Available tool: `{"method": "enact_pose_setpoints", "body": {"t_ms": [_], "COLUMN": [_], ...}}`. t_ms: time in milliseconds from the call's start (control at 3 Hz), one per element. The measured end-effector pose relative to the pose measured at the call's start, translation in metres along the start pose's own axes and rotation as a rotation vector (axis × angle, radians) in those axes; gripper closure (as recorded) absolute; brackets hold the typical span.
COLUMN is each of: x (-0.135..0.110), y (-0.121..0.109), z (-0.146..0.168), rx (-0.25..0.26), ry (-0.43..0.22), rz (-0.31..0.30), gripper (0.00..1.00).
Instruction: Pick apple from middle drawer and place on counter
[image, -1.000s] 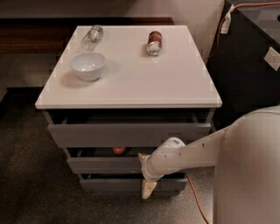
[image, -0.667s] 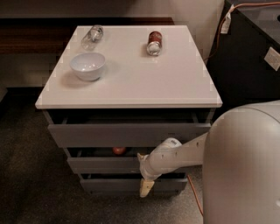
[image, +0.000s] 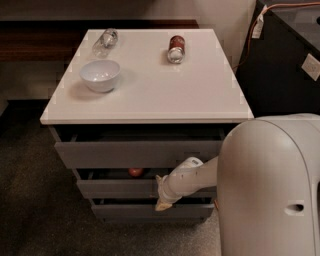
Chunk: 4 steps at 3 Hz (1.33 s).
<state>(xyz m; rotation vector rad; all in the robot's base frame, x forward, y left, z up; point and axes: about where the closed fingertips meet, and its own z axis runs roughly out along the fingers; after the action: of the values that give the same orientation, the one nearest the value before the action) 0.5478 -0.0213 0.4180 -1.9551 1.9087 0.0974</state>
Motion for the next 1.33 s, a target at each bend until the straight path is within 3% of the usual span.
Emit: {"method": "enact_pose_setpoints", "body": {"t_ms": [667, 1000, 1333], "x": [-0.004, -0.0046, -0.0048], "y": [-0.005, -0.0054, -0.0055], "z": [-0.0014, -0.0031, -0.0036], "rx": [-0.001, -0.001, -0.001], "ry": [-0.011, -0.011, -0.011], "rz": [0.02, 0.02, 0.02], "gripper": [0.83, 1.0, 1.0]}}
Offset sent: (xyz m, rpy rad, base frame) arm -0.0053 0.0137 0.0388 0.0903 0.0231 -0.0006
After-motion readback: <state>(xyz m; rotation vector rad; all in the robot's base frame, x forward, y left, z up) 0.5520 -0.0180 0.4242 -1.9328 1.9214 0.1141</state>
